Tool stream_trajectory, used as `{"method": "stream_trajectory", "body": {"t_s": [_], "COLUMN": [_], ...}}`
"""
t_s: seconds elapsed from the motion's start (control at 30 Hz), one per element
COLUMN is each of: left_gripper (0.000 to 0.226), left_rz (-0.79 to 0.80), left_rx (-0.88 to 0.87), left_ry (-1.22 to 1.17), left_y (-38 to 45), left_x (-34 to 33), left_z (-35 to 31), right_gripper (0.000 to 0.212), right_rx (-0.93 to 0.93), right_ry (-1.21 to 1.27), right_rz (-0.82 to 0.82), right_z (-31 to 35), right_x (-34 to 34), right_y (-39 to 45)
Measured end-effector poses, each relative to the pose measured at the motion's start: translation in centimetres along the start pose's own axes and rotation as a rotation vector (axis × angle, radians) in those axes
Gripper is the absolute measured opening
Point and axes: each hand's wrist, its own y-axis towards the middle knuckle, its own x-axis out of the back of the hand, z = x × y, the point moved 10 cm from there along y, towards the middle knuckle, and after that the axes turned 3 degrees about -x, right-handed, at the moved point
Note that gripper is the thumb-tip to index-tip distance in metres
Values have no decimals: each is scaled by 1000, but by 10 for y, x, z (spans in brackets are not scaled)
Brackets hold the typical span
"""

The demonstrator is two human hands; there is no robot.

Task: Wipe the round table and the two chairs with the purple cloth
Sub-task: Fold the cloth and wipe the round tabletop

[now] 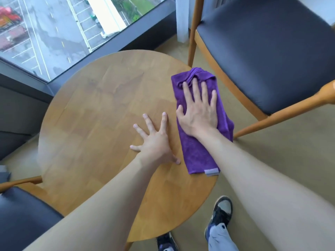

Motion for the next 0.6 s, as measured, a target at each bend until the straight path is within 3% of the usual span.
{"method": "stream_trajectory", "body": {"t_s": [0.27,0.33,0.5,0.6], "left_gripper": [163,164,163,163], "left_rz": [5,8,0,12], "left_rx": [12,9,17,8], "left_ry": [-16,-40,-33,-36], "left_y": [3,4,3,5], "left_x": [0,-2,-3,-3], "left_z": [0,-2,2,3], "right_gripper": [75,76,75,71], "right_rx": [138,162,26,-34], "right_ry": [-5,-20,-16,3], "right_rz": [3,31,17,20], "right_z": [-17,-29,-27,-19], "right_x": [-24,-26,-7,-4], "right_y": [-142,-132,-32,-14]}}
